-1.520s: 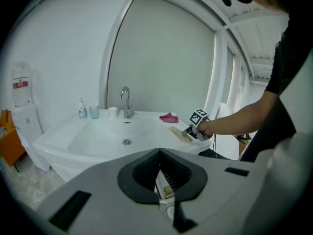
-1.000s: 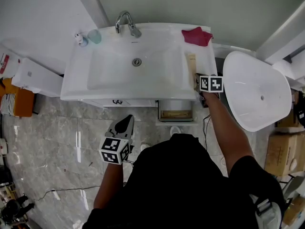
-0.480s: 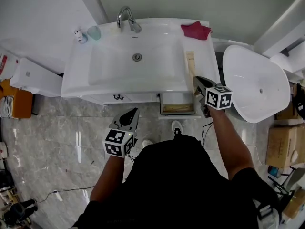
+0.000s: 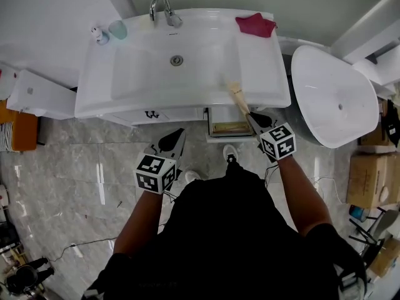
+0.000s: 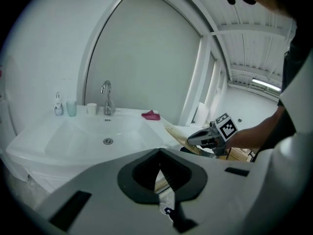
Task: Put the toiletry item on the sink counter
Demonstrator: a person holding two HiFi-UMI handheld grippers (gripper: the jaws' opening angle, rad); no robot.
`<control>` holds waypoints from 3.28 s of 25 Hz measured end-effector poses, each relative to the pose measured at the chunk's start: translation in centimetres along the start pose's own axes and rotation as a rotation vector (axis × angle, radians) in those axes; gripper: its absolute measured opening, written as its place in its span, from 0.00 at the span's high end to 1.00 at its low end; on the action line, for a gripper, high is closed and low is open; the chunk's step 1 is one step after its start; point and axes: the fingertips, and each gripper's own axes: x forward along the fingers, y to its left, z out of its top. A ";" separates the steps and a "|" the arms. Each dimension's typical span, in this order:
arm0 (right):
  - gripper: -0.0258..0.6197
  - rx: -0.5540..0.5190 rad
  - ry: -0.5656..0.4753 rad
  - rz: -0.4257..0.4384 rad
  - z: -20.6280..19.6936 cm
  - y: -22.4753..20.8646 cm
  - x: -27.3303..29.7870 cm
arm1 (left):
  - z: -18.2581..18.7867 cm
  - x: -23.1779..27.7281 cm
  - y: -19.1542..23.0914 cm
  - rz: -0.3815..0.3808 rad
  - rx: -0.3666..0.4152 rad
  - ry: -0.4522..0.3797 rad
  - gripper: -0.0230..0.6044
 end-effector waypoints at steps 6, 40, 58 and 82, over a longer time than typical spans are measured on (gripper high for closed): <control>0.95 -0.250 0.163 0.059 -4.7 2.1 1.3 | -0.6 0.1 0.4 0.011 0.002 0.019 0.96; 0.94 -1.069 0.705 0.241 -23.1 -2.7 18.4 | -1.7 -1.8 1.8 0.289 -0.122 0.076 0.96; 0.94 -0.573 0.566 0.158 -16.1 1.4 12.3 | 0.7 -0.3 1.8 0.180 -0.061 0.008 0.96; 0.95 0.337 -0.228 0.066 7.5 10.3 -4.5 | 3.0 -4.4 -0.3 -0.013 0.058 -0.101 0.96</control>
